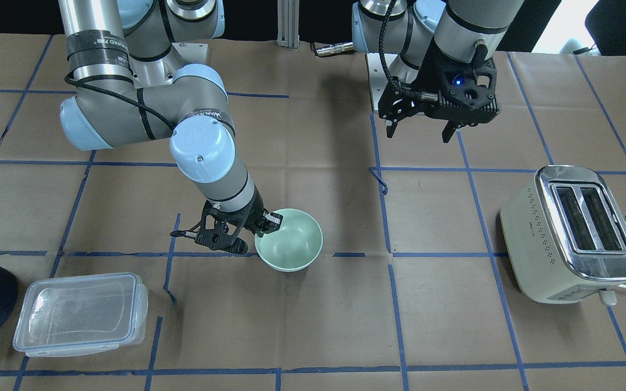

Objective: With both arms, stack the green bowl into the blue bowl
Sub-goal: 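Move the green bowl over the blue bowl with the right gripper and lower it in, then open the right gripper to release the green bowl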

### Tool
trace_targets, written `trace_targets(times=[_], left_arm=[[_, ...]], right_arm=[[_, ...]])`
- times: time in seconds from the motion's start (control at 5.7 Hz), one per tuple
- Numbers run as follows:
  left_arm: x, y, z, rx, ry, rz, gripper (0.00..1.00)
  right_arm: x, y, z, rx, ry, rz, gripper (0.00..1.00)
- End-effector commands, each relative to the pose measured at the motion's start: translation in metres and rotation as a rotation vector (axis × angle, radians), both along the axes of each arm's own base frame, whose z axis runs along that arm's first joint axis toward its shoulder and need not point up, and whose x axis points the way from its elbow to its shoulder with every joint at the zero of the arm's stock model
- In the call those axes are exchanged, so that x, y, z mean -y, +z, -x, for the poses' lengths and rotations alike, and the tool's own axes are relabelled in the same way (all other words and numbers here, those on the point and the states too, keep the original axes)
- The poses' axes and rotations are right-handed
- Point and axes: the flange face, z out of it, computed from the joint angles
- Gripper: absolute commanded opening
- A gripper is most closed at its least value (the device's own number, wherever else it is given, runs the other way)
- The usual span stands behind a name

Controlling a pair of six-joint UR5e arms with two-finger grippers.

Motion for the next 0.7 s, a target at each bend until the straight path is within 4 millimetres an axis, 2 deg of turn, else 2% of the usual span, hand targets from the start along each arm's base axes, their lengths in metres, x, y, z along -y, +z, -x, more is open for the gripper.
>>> trace_targets(times=[0.0,0.18,0.35,0.53], left_arm=[[0.0,0.0,0.001,0.0,-0.001,0.001,0.98],[0.0,0.0,0.001,0.001,-0.001,0.002,0.98],[0.001,-0.001,-0.001,0.0,0.002,-0.001,0.98],[0.001,-0.001,0.0,-0.001,0.001,-0.001,0.98]], right_arm=[[-0.003,-0.004,0.001,0.0,0.002,-0.013,0.99],[0.005,0.011,0.006,0.006,-0.016,0.011,1.0],[0.008,0.051,0.008,0.014,-0.021,0.026,1.0],[0.006,0.108,0.016,-0.007,-0.03,-0.015,1.0]])
